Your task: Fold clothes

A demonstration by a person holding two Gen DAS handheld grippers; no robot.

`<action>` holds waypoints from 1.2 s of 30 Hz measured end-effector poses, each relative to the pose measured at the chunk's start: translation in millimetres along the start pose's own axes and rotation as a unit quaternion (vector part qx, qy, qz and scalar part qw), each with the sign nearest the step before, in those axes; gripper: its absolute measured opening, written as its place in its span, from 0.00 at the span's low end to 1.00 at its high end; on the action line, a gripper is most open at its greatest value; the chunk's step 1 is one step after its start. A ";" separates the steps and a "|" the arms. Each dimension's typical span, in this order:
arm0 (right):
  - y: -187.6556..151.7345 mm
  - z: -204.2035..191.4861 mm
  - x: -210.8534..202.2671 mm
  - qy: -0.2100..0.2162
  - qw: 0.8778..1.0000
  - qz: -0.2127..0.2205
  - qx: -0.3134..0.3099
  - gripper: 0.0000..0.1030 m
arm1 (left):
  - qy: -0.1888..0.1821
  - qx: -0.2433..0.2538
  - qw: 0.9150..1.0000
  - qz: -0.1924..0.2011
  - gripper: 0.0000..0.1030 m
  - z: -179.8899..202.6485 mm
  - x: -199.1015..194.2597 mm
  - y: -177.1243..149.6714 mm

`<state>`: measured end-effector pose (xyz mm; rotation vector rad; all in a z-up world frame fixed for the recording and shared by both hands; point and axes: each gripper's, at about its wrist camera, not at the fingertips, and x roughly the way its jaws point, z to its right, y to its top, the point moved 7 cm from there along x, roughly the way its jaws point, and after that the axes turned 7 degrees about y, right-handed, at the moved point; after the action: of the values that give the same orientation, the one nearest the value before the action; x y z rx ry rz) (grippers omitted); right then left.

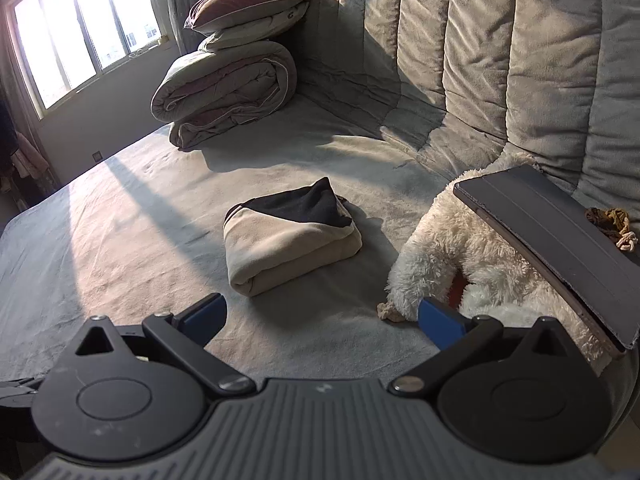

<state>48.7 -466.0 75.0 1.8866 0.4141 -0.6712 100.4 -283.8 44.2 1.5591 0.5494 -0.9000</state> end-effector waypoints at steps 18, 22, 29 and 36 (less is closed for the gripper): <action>-2.9 9.8 -21.5 0.018 0.999 -0.013 -0.029 1.00 | 0.012 0.021 0.999 0.022 0.99 31.6 -8.8 -1.7; -2.7 10.4 -23.7 0.022 0.999 -0.011 -0.028 1.00 | 0.016 0.027 0.999 0.022 0.99 35.6 -9.7 -3.3; -2.2 9.1 -26.8 0.027 0.999 -0.008 -0.030 1.00 | 0.016 0.033 0.999 0.022 0.99 37.5 -14.1 -4.7; -2.4 2.0 -28.7 0.034 0.999 -0.006 -0.036 1.00 | 0.016 0.031 0.999 0.022 0.99 35.5 -18.3 -5.8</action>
<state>24.3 -466.4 90.5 1.8436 0.4869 -0.5931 76.6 -314.5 55.0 1.6386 0.5125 -0.8676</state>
